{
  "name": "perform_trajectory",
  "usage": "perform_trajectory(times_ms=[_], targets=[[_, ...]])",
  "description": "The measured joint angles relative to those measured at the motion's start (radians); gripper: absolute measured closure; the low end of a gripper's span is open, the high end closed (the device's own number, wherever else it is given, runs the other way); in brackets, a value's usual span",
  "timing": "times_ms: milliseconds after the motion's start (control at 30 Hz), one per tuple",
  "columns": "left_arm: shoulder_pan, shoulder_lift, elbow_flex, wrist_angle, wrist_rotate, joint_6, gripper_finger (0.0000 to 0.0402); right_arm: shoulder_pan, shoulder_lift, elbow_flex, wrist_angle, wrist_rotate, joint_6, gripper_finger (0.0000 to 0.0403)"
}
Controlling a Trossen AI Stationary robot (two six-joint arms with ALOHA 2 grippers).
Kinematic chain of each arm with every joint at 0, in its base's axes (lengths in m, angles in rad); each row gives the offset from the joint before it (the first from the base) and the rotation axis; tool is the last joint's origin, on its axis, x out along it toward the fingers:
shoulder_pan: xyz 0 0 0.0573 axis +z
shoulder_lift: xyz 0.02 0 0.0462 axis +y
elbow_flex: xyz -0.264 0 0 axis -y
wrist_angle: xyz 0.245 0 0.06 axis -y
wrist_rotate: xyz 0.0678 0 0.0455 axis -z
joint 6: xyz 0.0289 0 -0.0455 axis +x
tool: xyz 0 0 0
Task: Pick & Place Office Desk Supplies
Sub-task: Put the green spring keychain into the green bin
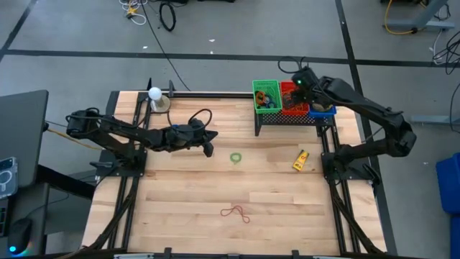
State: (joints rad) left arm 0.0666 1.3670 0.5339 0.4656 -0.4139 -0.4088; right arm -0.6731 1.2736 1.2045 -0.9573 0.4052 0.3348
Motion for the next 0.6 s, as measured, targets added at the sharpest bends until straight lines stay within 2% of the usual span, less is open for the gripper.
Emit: perform_trajectory(times_ms=[67, 167, 300, 400, 433, 600], targets=[[0.000, 0.000, 0.000, 0.000, 0.000, 0.000, 0.0391, 0.000, -0.012, 0.000, 0.004, -0.039, -0.005, 0.0222], [0.000, 0.000, 0.000, 0.000, 0.010, 0.002, 0.0394, 0.018, -0.042, 0.000, 0.008, -0.067, -0.024, 0.0248], [0.000, 0.000, 0.000, -0.010, 0.010, -0.002, 0.0396, 0.083, -0.112, 0.000, 0.022, -0.074, -0.067, 0.0320], [0.001, 0.000, 0.000, -0.016, 0.004, -0.010, 0.0396, 0.164, -0.166, 0.000, 0.055, -0.120, -0.111, 0.0382], [0.000, 0.000, 0.000, -0.017, 0.003, -0.012, 0.0397, 0.200, -0.180, 0.000, 0.070, -0.135, -0.128, 0.0392], [-0.001, 0.000, 0.000, -0.031, 0.039, 0.007, 0.0397, 0.402, -0.222, -0.071, 0.201, -0.108, -0.142, 0.0385]])
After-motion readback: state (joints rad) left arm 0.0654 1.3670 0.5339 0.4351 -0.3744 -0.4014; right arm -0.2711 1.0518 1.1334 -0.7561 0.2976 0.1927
